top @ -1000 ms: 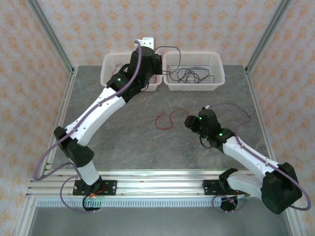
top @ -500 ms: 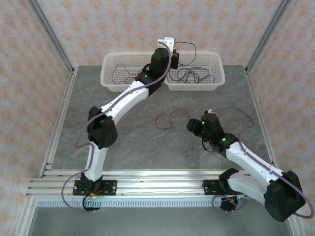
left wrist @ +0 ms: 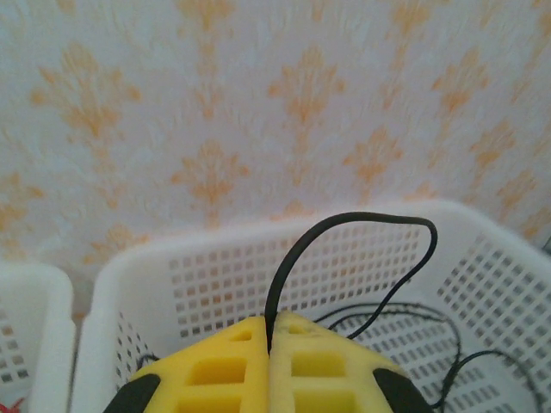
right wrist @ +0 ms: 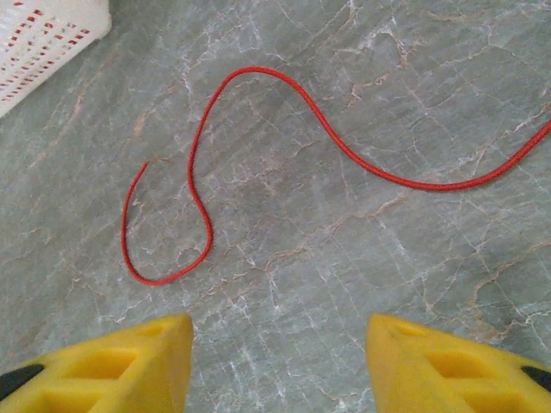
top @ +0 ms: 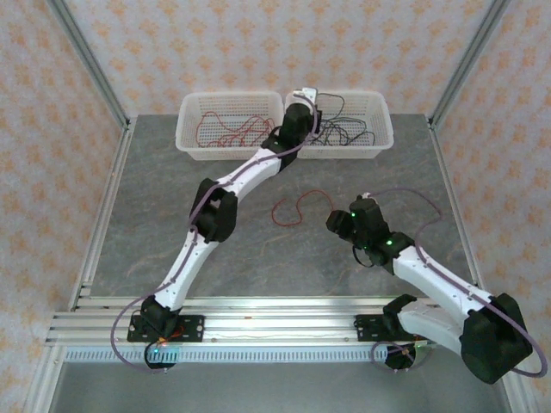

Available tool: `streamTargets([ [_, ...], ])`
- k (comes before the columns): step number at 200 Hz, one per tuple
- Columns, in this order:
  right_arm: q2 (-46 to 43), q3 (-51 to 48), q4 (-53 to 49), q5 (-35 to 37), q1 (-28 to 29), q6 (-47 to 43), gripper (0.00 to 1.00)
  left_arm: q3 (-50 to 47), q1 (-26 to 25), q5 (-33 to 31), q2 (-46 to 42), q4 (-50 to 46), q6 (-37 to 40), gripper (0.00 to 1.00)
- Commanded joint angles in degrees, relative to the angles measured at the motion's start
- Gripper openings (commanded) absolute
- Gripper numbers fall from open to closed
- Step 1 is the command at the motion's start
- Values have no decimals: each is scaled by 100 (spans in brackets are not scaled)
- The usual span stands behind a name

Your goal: Untangle the cables

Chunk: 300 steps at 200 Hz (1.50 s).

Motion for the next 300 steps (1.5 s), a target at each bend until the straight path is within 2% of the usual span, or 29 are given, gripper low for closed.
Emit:
streamTargets([
  [1,61,149,-109,149,-30,-8,55,411,-27,-331,166,30,291,32],
  [11,95,184,-130,168,-30,-26,55,413,-37,-271,128,-36,331,51],
  [27,175,275,-179,235,-30,-27,55,418,-93,-247,25,-81,554,66],
  [57,502,490,-269,296,-30,106,55,417,-237,-317,-241,-170,1083,76],
  [89,1018,682,-52,92,-21,361,55,330,-291,-350,-660,-502,1128,85],
  [111,1569,1140,-279,261,-12,-78,56,-139,-301,-379,-1251,-634,1029,87],
  [143,2501,2133,-1107,1075,-30,-1779,59,-1068,-301,-240,-2378,-852,783,90],
  [182,3699,2950,-1424,895,-73,-3431,60,-2086,-301,-126,-3718,-1317,486,90],
  [217,4508,3554,-1454,831,-235,-3877,60,-3098,-310,-60,-4814,-1580,115,91],
  [266,5105,4035,-1426,732,-267,-4088,59,-4739,-345,-122,-6215,-1340,-296,91],
  [300,5341,3937,-1359,370,-399,-4184,49,-5479,-380,-159,-6926,-1437,-591,91],
])
